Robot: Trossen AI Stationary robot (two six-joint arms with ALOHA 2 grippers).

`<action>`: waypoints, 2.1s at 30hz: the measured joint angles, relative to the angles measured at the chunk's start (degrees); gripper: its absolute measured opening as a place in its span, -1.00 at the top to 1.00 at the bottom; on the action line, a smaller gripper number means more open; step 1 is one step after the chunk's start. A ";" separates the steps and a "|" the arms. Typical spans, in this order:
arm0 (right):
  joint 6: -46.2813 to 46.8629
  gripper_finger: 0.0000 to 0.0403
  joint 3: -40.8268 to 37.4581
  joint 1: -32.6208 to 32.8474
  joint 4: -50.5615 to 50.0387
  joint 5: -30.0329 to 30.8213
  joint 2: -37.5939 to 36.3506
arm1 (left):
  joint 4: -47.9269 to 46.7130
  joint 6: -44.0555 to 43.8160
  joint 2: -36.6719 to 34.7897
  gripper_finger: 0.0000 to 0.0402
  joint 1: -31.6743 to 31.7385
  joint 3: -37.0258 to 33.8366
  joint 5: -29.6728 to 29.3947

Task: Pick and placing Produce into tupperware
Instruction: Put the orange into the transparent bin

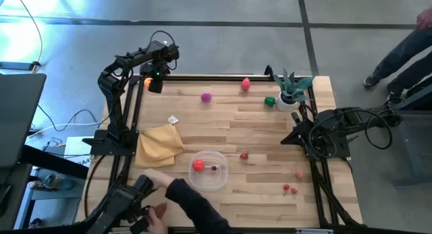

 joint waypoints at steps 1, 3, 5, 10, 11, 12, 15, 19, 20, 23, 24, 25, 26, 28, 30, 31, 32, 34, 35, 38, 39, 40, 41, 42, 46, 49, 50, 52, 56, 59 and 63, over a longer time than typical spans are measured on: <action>-0.02 1.00 -0.02 0.00 0.00 0.02 0.01 | -0.15 0.00 0.00 0.33 0.40 0.00 0.37; -0.02 1.00 -0.02 -0.02 0.00 0.02 0.01 | -0.63 -0.01 0.00 0.22 0.92 0.00 1.05; 0.07 1.00 -0.01 0.00 0.00 0.00 0.01 | -0.48 -0.46 0.00 0.08 0.99 0.14 1.33; 0.09 1.00 -0.02 0.00 0.00 0.02 0.02 | -0.37 -5.07 0.00 -0.23 0.82 1.62 2.85; 0.07 1.00 -0.02 0.00 0.00 0.00 0.02 | -0.33 -5.86 0.00 -0.28 0.89 1.65 3.05; 0.03 1.00 -0.02 0.00 0.00 0.02 0.00 | 0.07 -6.68 0.00 -0.32 1.30 1.66 3.06; 0.08 1.00 -0.01 -0.01 0.00 0.02 0.01 | 2.79 -7.35 0.23 -0.38 1.77 1.73 2.93; 0.02 1.00 -0.02 0.00 0.00 0.02 0.00 | 4.77 -4.22 1.50 -0.39 1.53 1.75 2.75; 0.07 1.00 -0.01 -0.01 0.00 0.01 0.01 | 5.29 -2.81 1.96 -0.38 1.46 1.75 2.94; 0.03 1.00 -0.02 -0.02 0.00 0.02 0.02 | 6.87 3.49 3.27 -0.35 0.73 1.73 3.22; -0.02 1.00 -0.01 0.00 0.00 0.01 0.02 | 6.99 5.83 3.34 -0.33 0.72 1.73 3.56; -0.02 1.00 -0.02 0.00 0.00 0.01 0.02 | 6.99 7.95 3.34 -0.31 0.73 1.73 3.84; 0.05 1.00 -0.02 -0.02 0.00 0.01 0.00 | 7.00 10.56 3.32 -0.29 0.73 1.73 3.70; 0.06 1.00 -0.01 0.00 0.02 0.02 0.02 | 6.88 16.96 3.34 -0.26 0.96 1.91 3.14; 0.01 1.00 -0.01 -0.01 0.01 0.01 0.00 | 6.69 23.67 3.34 -0.21 1.82 2.98 2.01; 0.01 1.00 0.00 0.00 0.01 0.01 0.01 | 7.08 26.57 3.34 -0.19 2.42 3.66 1.72; 0.07 1.00 -0.02 0.00 0.02 0.02 0.02 | 7.31 28.85 3.34 -0.16 3.02 4.37 1.69; 0.04 1.00 0.00 0.00 0.00 0.00 0.02 | 7.05 30.42 3.32 -0.12 4.22 5.62 2.23; 0.01 1.00 0.00 0.00 0.02 0.00 0.02 | 6.49 29.96 3.31 -0.10 4.70 6.01 2.83; 0.08 1.00 -0.01 -0.02 0.00 0.00 0.01 | 5.17 27.96 3.30 -0.04 6.26 6.09 4.40; 0.04 1.00 -0.02 -0.02 0.00 0.00 0.00 | 4.89 28.01 3.30 -0.02 6.78 5.86 4.67; 0.01 1.00 0.00 -0.02 0.00 0.02 0.01 | 4.89 28.14 3.26 -0.01 7.27 5.43 4.95; 0.01 1.00 -0.02 -0.02 0.00 0.01 -0.01 | 4.87 28.42 3.26 0.01 7.84 4.82 5.26; 0.06 1.00 -0.02 0.00 0.00 0.02 0.01 | 4.94 28.42 3.27 0.02 8.46 4.27 5.55; 0.01 1.00 -0.02 0.00 0.00 0.02 0.01 | 5.94 27.93 3.30 0.06 10.32 2.92 7.03; 0.07 1.00 -0.02 0.00 0.00 0.00 0.00 | 6.27 26.00 3.30 0.09 10.25 2.18 7.99; 0.02 1.00 -0.02 -0.01 0.00 0.01 0.02 | 6.73 25.09 3.30 0.09 10.08 2.01 7.85; 0.02 1.00 -0.02 -0.02 0.00 0.02 0.00 | 6.57 23.45 3.31 0.09 9.65 2.01 7.81; 0.01 1.00 -0.02 0.00 0.00 0.00 0.00 | 5.55 19.99 3.32 0.07 9.02 1.97 6.42; 0.09 1.00 0.00 0.00 0.00 0.02 -0.01 | 5.48 18.90 3.39 0.08 8.70 1.97 5.64; 0.03 1.00 -0.01 -0.02 0.00 0.01 0.00 | 5.51 21.91 3.65 0.09 8.68 1.97 5.27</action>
